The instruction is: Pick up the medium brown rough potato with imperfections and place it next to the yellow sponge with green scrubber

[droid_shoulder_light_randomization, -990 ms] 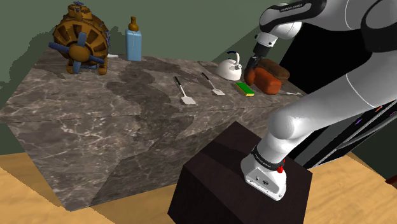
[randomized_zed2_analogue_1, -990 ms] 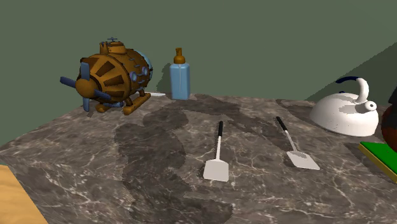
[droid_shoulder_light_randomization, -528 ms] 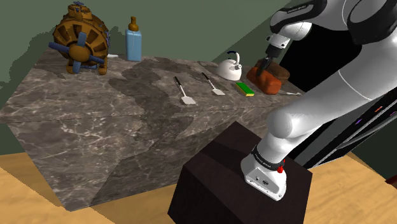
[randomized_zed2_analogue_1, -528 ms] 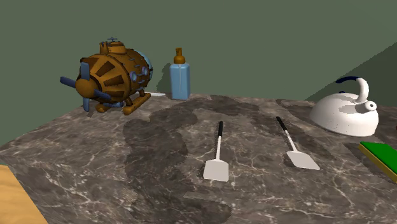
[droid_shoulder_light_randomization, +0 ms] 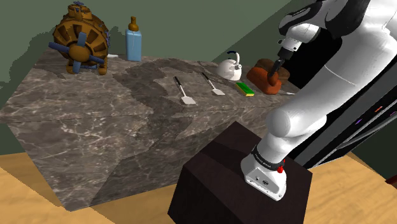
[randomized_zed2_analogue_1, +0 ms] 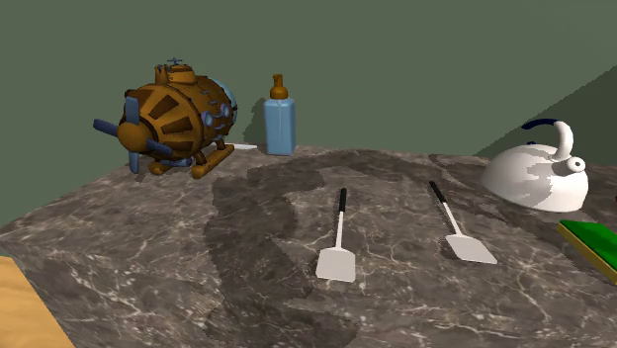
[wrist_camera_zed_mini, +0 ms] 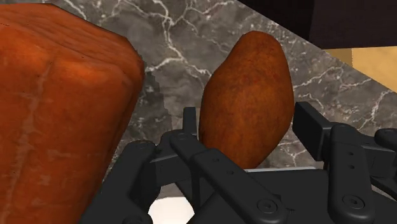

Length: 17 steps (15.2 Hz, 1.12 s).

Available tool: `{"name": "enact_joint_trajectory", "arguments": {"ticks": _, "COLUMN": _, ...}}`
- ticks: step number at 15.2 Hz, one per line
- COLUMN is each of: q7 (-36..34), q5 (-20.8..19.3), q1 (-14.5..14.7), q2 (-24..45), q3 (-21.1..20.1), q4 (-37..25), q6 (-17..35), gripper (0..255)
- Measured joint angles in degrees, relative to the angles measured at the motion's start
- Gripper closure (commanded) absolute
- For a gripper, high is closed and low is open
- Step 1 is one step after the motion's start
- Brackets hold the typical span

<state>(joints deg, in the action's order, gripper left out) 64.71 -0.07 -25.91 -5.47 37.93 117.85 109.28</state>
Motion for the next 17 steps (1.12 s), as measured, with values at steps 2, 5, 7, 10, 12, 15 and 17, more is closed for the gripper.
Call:
{"name": "enact_joint_trajectory", "arguments": {"ticks": 2, "q7": 3.7, "q5": 1.8, "q1": -1.1, "q2": 3.3, "q3": 1.8, "q4": -3.1, "q6": -0.6, "gripper": 255}}
{"name": "enact_joint_trajectory", "arguments": {"ticks": 5, "q7": 5.6, "q5": 2.9, "q1": -1.6, "q2": 5.1, "q3": 2.5, "q4": -3.4, "q6": 0.4, "gripper": 255}}
{"name": "enact_joint_trajectory", "arguments": {"ticks": 7, "q7": 6.1, "q5": 3.5, "q1": -1.7, "q2": 5.9, "q3": 2.6, "q4": -2.6, "q6": 1.8, "gripper": 255}}
{"name": "enact_joint_trajectory", "arguments": {"ticks": 10, "q7": 6.8, "q5": 4.1, "q1": -1.9, "q2": 6.8, "q3": 2.8, "q4": -0.9, "q6": 4.1, "gripper": 255}}
{"name": "enact_joint_trajectory", "arguments": {"ticks": 12, "q7": 7.3, "q5": 4.7, "q1": -1.9, "q2": 7.6, "q3": 2.8, "q4": -0.1, "q6": 5.4, "gripper": 255}}
{"name": "enact_joint_trajectory", "arguments": {"ticks": 15, "q7": 7.9, "q5": 5.6, "q1": -2.0, "q2": 8.6, "q3": 2.8, "q4": 1.5, "q6": 7.7, "gripper": 255}}
{"name": "enact_joint_trajectory", "arguments": {"ticks": 17, "q7": 8.5, "q5": 6.3, "q1": -2.1, "q2": 9.5, "q3": 2.7, "q4": 2.1, "q6": 9.1, "gripper": 255}}
